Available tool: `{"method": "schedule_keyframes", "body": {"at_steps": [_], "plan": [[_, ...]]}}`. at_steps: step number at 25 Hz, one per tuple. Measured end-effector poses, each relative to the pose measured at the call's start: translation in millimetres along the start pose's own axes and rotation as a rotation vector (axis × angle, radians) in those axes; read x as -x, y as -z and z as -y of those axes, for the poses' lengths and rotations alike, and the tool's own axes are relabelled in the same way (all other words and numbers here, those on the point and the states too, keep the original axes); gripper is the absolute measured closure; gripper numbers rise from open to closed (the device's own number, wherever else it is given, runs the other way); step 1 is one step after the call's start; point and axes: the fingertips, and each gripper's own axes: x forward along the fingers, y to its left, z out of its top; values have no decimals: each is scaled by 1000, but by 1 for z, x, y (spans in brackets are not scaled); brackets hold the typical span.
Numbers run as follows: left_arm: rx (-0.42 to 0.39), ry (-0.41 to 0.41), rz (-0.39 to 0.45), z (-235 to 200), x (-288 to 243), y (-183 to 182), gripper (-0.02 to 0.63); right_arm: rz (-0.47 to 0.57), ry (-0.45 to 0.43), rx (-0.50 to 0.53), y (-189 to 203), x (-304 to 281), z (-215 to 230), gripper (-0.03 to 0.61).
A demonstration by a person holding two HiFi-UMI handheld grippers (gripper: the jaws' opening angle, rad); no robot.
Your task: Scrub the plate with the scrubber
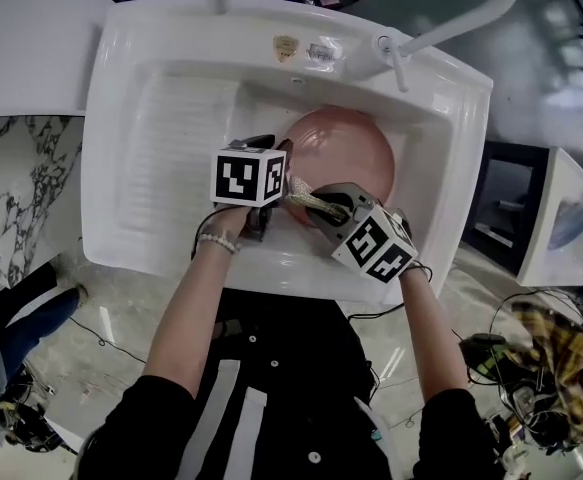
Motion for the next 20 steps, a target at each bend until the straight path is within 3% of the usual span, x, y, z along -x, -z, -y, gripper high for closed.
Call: {"method": "schedule_keyframes", "body": {"at_steps": [9,14,17,20], "plan": [[-144,25,123,26,60,-46,517,305,307,-175,-65,82,37,505],[-158,9,270,45,113,-77,609,412,427,-220,-94,128,40,505],[-171,5,356,57,142,-97,612,518,485,-283,-115,159,42,505],[-193,20,437,73,170,-115,612,586,538,-265,-136,187,40,505]]}}
